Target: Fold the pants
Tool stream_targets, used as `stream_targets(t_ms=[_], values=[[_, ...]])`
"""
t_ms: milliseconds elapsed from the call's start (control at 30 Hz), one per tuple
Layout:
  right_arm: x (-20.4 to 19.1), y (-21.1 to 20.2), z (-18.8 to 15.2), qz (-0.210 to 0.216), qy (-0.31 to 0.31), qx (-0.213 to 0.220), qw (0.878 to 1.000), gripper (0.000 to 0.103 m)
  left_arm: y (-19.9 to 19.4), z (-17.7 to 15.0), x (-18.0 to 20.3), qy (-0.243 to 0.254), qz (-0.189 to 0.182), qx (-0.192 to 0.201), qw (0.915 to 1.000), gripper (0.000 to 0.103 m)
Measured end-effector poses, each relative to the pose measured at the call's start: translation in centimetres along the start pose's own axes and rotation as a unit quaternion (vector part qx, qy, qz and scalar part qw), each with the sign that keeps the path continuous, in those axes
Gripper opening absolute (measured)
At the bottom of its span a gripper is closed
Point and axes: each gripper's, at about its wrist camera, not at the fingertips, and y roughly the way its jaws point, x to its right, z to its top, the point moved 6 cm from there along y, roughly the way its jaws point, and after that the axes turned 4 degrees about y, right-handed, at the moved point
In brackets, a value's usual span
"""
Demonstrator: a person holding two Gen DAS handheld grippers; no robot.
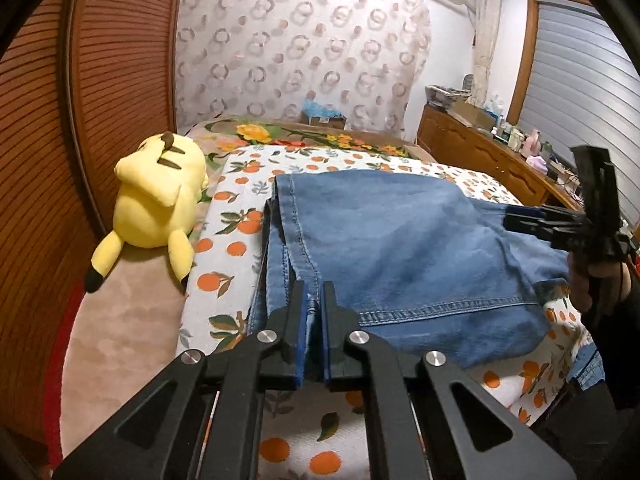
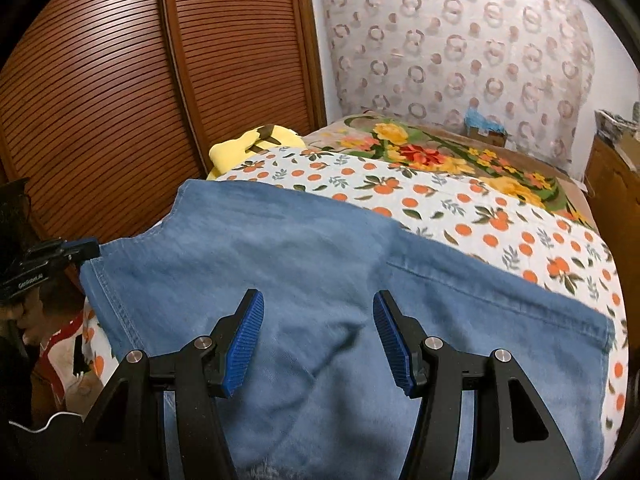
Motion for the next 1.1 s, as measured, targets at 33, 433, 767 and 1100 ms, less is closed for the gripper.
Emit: stream_targets(t_ms=[33, 433, 767, 1100], values=[[0.2, -0.3, -0.3, -0.001, 0.003, 0.000, 1.000, 0.059, 0.2, -0.1, 0.0, 0.000, 0.000, -0.003, 1.0000, 0.007], [1.5, -3.9, -3.1, -0.018, 0.031, 0.014, 0.999, 0.059, 0.5, 1.0, 2.2, 0.018, -0.007, -0.001, 0.9998, 0.047], [3.4, -6.1, -5.6, -0.044, 0.042, 0.017, 0.998, 0.059, 2.7, 3.1, 7.0, 0.047, -0.030, -0.001, 0.9984, 0.072], [6.8, -9.9, -8.3, -0.086, 0.067, 0.032, 0.993, 0.059, 5.4, 4.4, 12.5, 0.070, -0.055, -0.008, 0.9960, 0.072]])
